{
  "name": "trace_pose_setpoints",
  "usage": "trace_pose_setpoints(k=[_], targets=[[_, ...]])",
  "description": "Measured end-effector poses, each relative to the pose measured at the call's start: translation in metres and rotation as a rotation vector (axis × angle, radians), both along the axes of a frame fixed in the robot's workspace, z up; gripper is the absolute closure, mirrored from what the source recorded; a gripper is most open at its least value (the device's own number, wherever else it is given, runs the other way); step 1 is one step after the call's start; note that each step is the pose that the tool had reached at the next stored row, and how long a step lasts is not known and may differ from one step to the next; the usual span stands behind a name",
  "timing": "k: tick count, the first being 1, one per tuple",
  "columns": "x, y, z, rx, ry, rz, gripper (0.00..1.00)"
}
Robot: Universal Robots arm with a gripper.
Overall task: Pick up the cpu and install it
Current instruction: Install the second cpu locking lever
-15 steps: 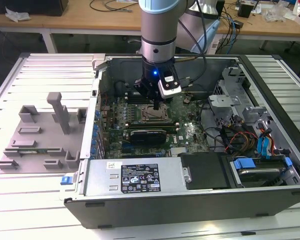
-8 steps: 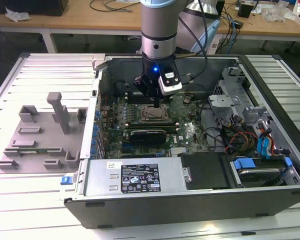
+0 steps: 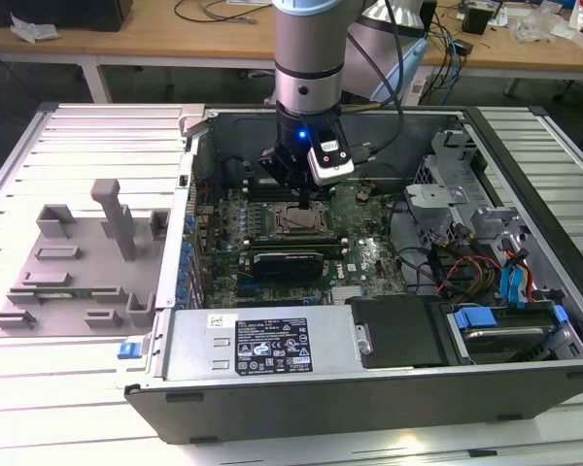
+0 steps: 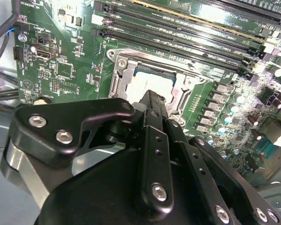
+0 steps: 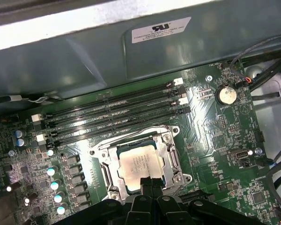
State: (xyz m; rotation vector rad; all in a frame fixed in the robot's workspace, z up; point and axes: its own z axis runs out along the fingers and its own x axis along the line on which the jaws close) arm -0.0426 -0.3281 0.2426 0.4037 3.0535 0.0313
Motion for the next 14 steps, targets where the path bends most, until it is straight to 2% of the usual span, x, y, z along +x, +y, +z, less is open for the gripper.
trace_pose_setpoints(k=[4, 14], targets=[[0.0001, -0.0064, 0.0000, 0.0001, 0.0000, 0.000, 0.89], [0.0000, -0.0079, 0.0000, -0.0001, 0.0000, 0.000, 0.89]])
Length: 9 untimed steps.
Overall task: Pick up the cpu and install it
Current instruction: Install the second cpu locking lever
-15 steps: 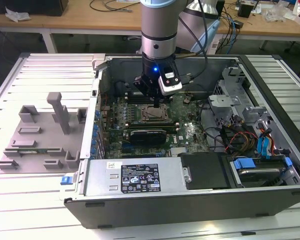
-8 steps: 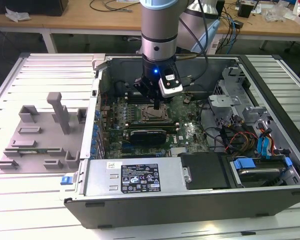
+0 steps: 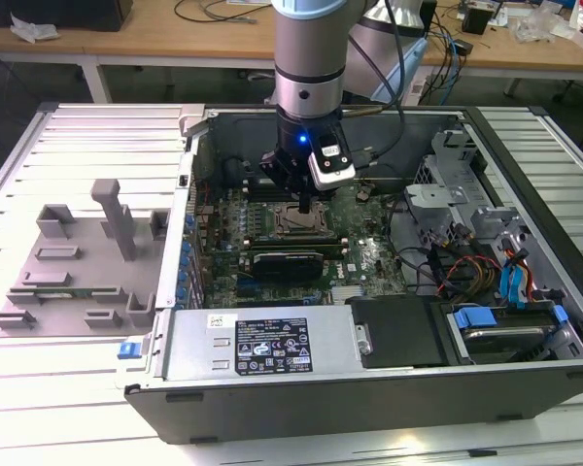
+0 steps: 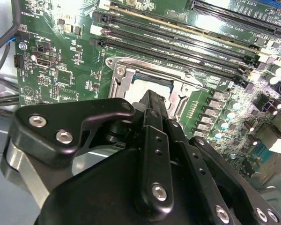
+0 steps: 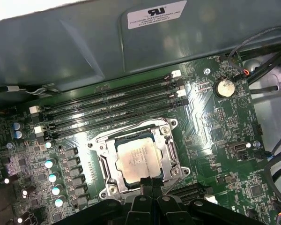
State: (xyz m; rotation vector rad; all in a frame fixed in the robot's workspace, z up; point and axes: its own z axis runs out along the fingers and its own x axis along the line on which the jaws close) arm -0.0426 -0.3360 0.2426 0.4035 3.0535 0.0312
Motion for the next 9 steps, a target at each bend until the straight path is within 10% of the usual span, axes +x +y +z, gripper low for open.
trace_pose_setpoints(k=[9], targets=[[-0.0001, -0.0132, 0.0000, 0.0000, 0.0000, 0.000, 0.89]])
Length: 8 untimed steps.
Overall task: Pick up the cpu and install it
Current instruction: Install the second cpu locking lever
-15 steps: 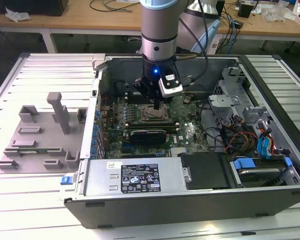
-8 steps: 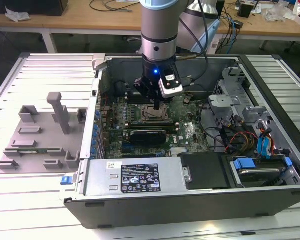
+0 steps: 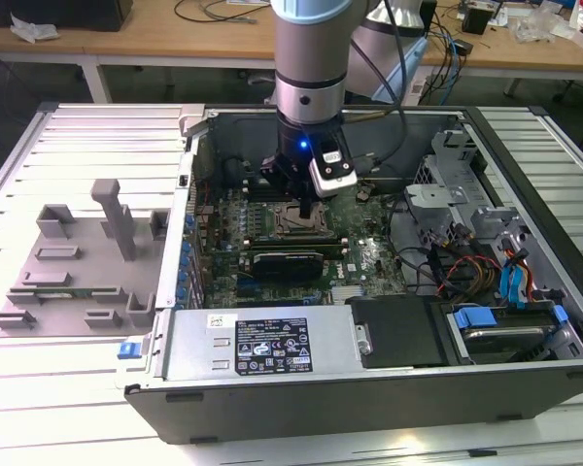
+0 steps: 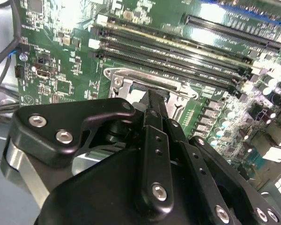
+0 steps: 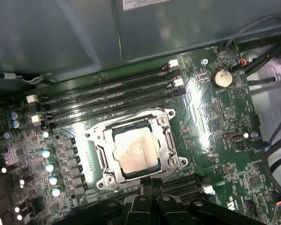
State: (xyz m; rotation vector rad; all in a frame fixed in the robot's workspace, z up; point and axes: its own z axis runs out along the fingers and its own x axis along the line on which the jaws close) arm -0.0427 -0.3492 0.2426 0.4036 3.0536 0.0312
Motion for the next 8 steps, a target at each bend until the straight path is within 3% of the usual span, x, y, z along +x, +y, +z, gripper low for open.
trace_pose_setpoints(k=[4, 5, 7, 8], targets=[[0.0000, -0.0099, 0.0000, -0.0002, -0.0001, 0.007, 0.89], [-0.0001, -0.0101, 0.0000, -0.0005, 0.0000, 0.035, 0.89], [-0.0001, -0.0101, -0.0003, -0.0013, 0.0000, 0.155, 0.89], [-0.0011, -0.0101, -0.0005, -0.0020, -0.0001, 0.176, 0.89]])
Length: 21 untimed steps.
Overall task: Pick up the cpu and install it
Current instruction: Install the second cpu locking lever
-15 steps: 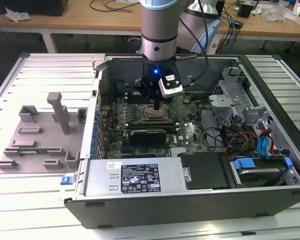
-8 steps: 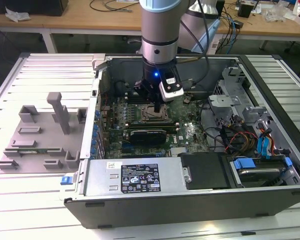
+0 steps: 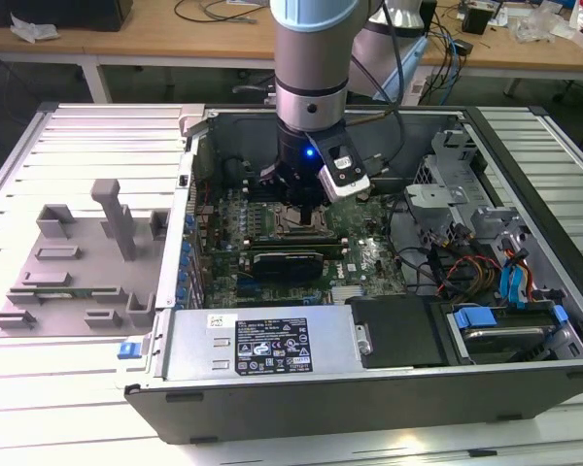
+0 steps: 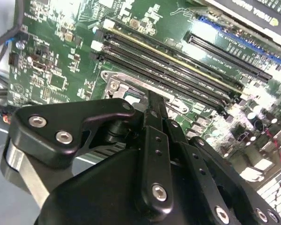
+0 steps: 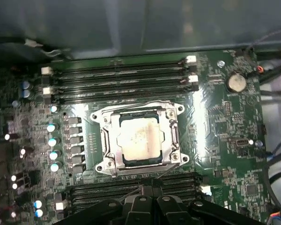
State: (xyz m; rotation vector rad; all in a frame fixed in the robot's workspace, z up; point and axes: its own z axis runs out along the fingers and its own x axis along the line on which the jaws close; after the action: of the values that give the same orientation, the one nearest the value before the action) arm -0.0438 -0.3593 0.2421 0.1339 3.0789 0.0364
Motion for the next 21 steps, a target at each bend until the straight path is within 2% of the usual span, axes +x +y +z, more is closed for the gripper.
trace_pose_setpoints(k=[2, 4, 7, 12, 18, 20, 21], targets=[[-0.0015, -0.0002, -0.0003, -0.0003, 0.0001, 0.017, 0.89], [-0.0029, -0.0055, -0.0008, 0.0000, 0.0000, 0.026, 0.89], [-0.0037, -0.0101, -0.0012, -0.0002, 0.0000, 0.027, 0.89], [-0.0038, -0.0095, -0.0014, -0.0005, 0.0002, 0.036, 0.89], [-0.0038, -0.0078, -0.0027, -0.0004, 0.0001, 0.133, 0.89], [-0.0045, -0.0062, -0.0037, -0.0003, 0.0000, 0.152, 0.89], [-0.0079, -0.0059, -0.0046, -0.0004, 0.0001, 0.154, 0.89]])
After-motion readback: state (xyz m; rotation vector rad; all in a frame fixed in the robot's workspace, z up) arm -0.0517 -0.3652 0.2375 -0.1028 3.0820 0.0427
